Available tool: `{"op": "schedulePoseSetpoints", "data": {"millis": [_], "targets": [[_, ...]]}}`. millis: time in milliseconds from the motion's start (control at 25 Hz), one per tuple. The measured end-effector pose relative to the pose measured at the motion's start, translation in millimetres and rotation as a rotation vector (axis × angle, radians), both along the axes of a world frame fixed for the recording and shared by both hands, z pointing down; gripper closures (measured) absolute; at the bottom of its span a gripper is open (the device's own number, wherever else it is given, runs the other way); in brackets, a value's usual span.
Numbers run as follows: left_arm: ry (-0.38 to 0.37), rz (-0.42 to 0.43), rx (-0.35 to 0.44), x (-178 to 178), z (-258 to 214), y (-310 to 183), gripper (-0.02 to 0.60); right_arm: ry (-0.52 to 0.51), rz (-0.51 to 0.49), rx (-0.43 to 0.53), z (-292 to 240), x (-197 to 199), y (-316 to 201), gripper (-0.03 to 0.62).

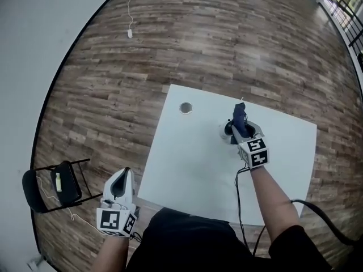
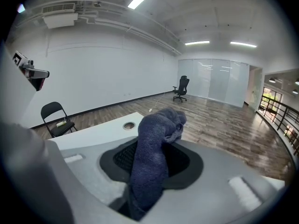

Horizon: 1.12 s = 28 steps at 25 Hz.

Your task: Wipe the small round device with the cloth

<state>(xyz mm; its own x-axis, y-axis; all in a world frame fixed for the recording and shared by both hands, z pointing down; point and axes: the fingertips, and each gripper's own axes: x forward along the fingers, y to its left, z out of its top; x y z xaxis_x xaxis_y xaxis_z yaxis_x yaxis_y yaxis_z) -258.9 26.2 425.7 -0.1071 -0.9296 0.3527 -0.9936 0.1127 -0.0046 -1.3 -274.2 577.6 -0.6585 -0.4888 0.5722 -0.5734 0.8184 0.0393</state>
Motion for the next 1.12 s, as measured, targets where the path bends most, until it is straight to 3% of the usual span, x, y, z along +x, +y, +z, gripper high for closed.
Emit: {"op": "schedulePoseSetpoints", "data": {"millis": [200, 640, 880, 1120], "targets": [[0.004, -0.044, -0.009, -4.9, 0.2, 17.5, 0.575, 0.012, -0.021, -0.023, 10.4, -10.2, -0.2, 0.467], [0.022, -0.047, -0.046, 1.0, 12.6, 37.5, 0.575, 0.051, -0.141, 0.001, 10.6, -38.0, 32.0, 0.467], [0.035, -0.057, -0.05, 4.2, 16.2, 45.6, 0.575, -0.005, -0.138, -0.082, 20.4, -48.9, 46.3, 0.467], [-0.001, -0.077, -0.048, 0.1, 6.4, 57.4, 0.575, 0.019, -0.139, -0.165, 51.5, -46.0, 71.2, 0.465]]}}
